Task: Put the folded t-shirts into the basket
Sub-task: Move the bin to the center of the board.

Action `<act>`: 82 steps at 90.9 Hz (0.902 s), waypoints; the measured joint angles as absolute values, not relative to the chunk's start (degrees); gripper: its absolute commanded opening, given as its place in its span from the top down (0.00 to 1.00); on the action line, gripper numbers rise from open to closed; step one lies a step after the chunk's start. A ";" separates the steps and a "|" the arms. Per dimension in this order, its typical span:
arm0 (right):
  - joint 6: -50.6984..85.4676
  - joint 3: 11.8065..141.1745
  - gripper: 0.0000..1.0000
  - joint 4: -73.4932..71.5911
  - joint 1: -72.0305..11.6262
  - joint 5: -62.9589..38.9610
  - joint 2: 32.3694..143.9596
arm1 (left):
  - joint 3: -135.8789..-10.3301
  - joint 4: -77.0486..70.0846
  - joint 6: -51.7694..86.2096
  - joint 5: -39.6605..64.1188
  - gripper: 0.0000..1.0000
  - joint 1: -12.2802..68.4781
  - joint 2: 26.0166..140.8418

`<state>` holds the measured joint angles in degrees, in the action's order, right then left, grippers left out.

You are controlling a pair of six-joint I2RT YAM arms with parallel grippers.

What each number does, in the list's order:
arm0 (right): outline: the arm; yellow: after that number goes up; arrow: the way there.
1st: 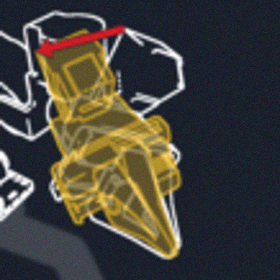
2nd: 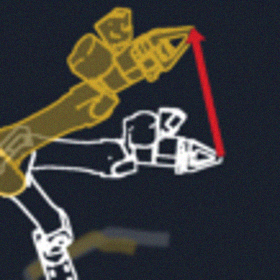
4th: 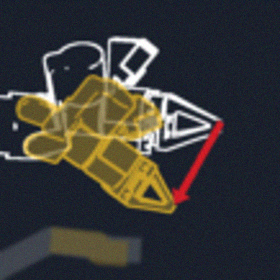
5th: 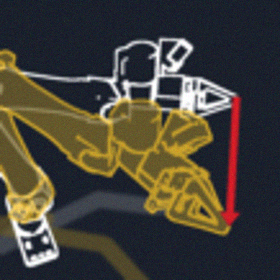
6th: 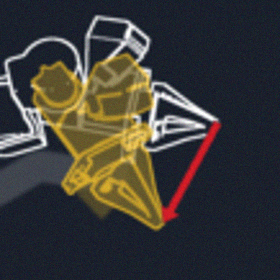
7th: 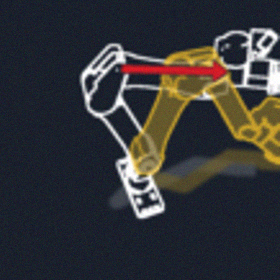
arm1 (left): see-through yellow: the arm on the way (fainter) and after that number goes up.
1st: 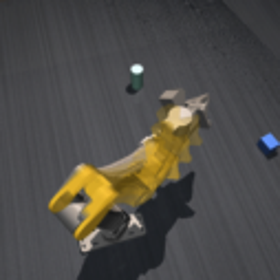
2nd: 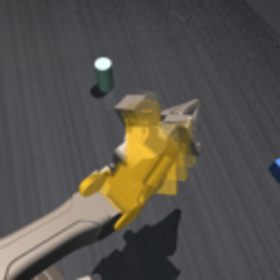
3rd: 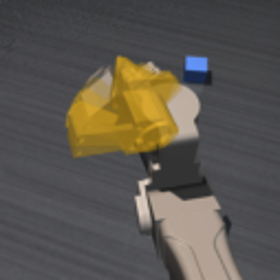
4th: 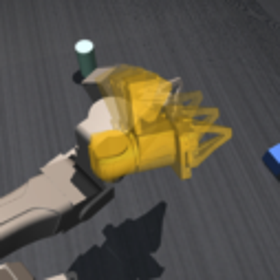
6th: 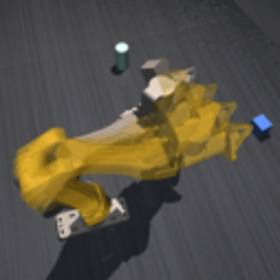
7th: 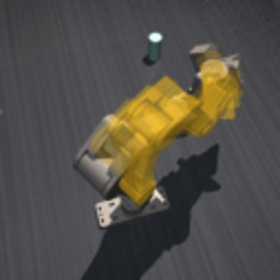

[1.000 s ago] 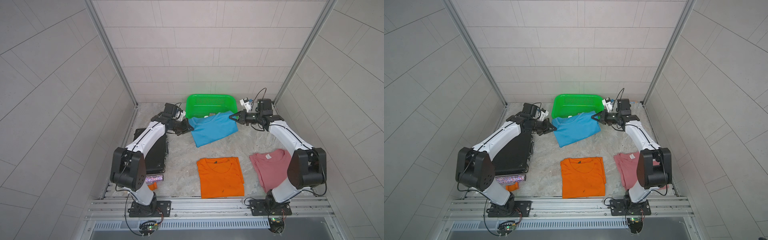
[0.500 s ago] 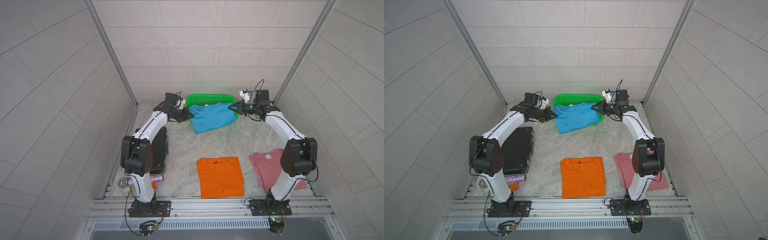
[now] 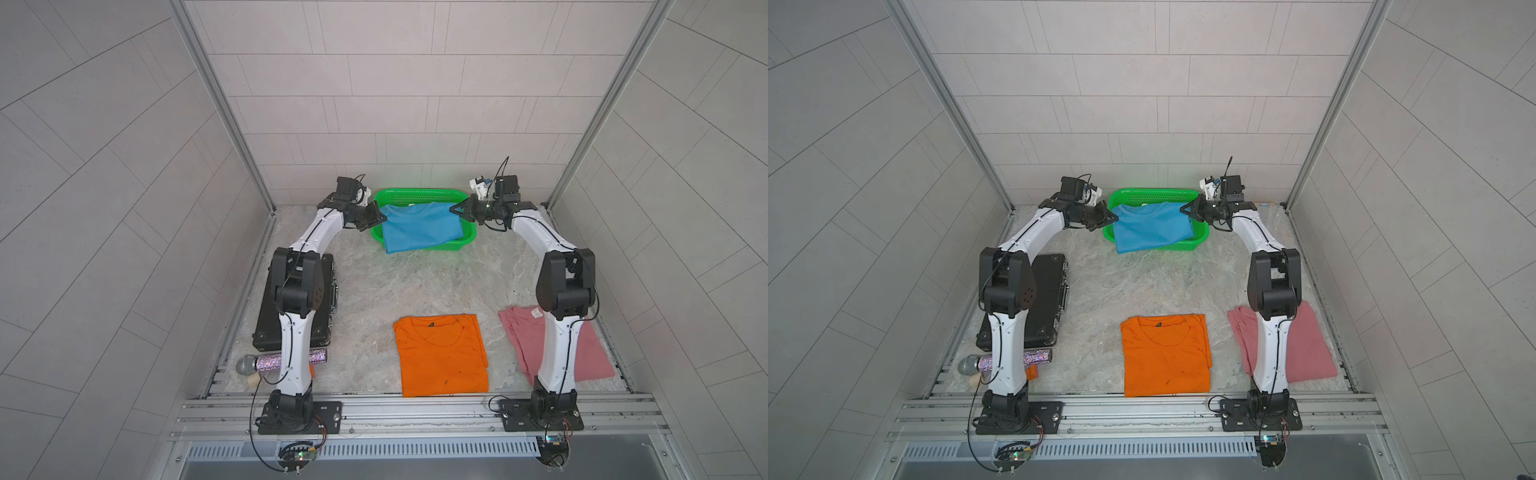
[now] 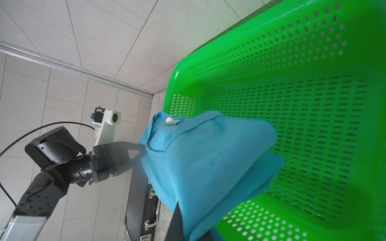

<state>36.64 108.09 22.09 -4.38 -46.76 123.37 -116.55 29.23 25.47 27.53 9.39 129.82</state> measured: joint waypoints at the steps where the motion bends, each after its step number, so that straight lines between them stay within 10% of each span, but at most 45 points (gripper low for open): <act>1: 36.67 108.31 1.00 22.06 -4.36 -46.68 123.81 | -117.21 29.23 25.32 27.42 1.00 9.39 130.34; 82: 35.81 83.55 1.00 15.51 -3.99 -46.94 117.95 | -100.09 26.37 23.22 27.27 1.00 10.07 126.69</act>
<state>35.81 83.55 15.51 -3.99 -46.94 117.95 -100.09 26.37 23.22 27.27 10.07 126.69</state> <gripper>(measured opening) 0.076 0.052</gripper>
